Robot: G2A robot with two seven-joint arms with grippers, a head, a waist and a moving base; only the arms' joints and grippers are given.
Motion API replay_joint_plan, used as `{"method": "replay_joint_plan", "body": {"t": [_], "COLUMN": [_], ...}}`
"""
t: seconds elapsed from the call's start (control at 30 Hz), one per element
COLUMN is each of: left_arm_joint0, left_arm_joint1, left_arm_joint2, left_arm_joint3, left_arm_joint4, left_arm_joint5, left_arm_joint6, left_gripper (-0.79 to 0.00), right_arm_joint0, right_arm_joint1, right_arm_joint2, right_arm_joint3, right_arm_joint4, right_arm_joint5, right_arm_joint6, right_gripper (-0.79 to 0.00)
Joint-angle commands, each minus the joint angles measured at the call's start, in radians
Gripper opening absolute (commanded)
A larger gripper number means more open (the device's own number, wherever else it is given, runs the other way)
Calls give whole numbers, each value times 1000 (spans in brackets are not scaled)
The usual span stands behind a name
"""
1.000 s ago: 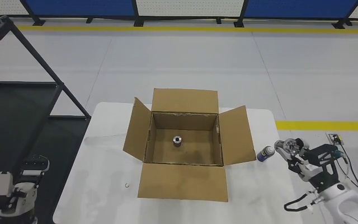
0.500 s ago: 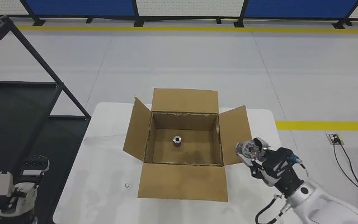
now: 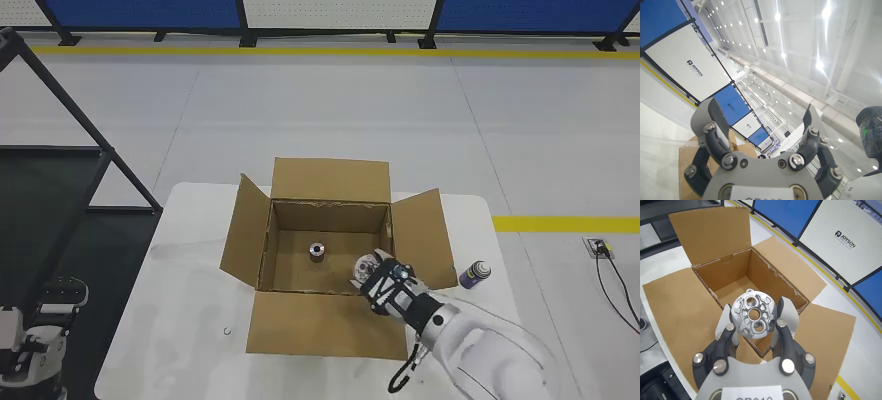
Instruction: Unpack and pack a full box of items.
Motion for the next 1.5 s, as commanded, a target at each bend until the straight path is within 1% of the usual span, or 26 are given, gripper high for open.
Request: {"method": "replay_joint_plan", "body": {"t": [0.0,0.13,0.27,0.43,0.57,0.67,1.03,1.1,1.13,1.27,1.47], "left_arm_joint0": [0,0,0,0,0,0,0,0,0,0,0], "left_arm_joint1": [0,0,0,0,0,0,0,0,0,0,0], "left_arm_joint2": [0,0,0,0,0,0,0,0,0,0,0], "left_arm_joint3": [0,0,0,0,0,0,0,0,0,0,0], "left_arm_joint4": [0,0,0,0,0,0,0,0,0,0,0], "left_arm_joint5": [0,0,0,0,0,0,0,0,0,0,0], "left_arm_joint6": [0,0,0,0,0,0,0,0,0,0,0], "left_gripper": [0,0,0,0,0,0,0,0,0,0,0], "right_arm_joint0": [91,229,334,402,436,458,458,443,437,464,556], "right_arm_joint1": [-14,-46,-74,-100,-122,-136,-136,-134,-134,-147,-192], "right_arm_joint2": [-52,-131,-189,-249,-293,-317,-317,-303,-291,-290,-363], "right_arm_joint3": [80,238,379,490,552,583,584,596,605,688,847], "right_arm_joint4": [22,65,96,82,74,76,73,59,77,150,200], "right_arm_joint5": [40,121,170,213,252,255,254,266,275,215,189], "right_arm_joint6": [44,82,96,95,80,86,84,73,66,53,56], "right_gripper": [-785,-785,-785,-785,-785,-785,-785,-785,-785,-785,-785]}}
